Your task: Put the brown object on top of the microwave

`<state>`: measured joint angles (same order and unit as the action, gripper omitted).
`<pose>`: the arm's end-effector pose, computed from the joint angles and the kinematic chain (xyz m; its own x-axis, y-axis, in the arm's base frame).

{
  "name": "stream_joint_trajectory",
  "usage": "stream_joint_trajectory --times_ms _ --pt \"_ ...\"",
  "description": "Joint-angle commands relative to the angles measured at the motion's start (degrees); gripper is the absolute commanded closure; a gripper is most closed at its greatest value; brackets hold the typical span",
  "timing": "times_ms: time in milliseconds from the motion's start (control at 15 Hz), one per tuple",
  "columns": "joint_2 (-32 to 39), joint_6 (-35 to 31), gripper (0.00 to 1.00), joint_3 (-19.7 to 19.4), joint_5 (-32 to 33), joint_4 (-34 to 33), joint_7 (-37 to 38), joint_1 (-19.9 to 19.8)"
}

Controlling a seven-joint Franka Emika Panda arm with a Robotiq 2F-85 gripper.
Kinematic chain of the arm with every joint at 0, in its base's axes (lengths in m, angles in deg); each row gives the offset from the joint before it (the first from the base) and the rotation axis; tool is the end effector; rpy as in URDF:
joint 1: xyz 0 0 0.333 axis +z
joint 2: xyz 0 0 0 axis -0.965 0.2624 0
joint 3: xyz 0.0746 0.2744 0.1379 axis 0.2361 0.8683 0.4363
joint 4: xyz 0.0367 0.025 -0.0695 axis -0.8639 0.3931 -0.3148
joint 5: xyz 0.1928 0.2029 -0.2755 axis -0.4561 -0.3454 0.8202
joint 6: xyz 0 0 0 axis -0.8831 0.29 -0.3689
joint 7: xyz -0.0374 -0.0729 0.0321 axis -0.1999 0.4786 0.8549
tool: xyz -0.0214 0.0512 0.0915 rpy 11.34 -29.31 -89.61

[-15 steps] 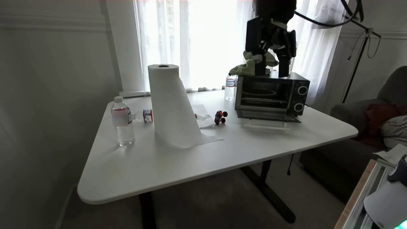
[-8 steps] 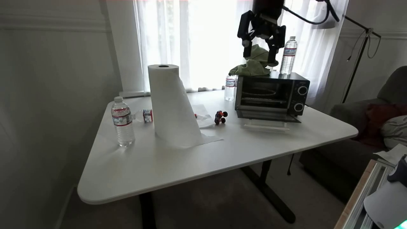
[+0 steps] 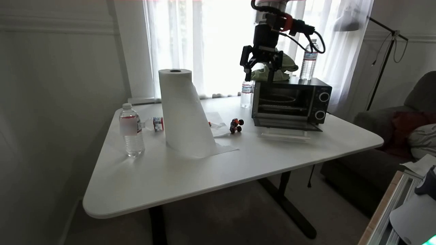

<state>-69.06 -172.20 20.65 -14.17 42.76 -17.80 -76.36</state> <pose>0.4976 -0.0062 0.3899 0.9690 -0.2313 -0.0866 -0.2391 -0.9664 -0.0939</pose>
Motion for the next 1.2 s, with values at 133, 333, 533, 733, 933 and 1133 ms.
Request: stream_joint_trajectory --times_ms 133,333,533,733,933,1133 --pt "13.8 -7.4 0.0 -0.4 -0.1 -8.3 -1.7 0.4" --pt "19.7 -8.6 0.0 -0.2 -2.9 -12.4 -3.6 -0.3" --pt "19.1 -8.8 0.0 -0.5 -1.4 -10.9 -2.2 0.2" --pt "20.0 -8.8 0.0 -0.5 -1.5 -12.0 -2.2 0.2" --pt "22.1 -8.9 0.0 -0.6 -1.3 -14.6 -1.6 0.3" --pt "26.2 -6.0 0.0 -0.8 -0.2 -20.8 -0.5 0.5"
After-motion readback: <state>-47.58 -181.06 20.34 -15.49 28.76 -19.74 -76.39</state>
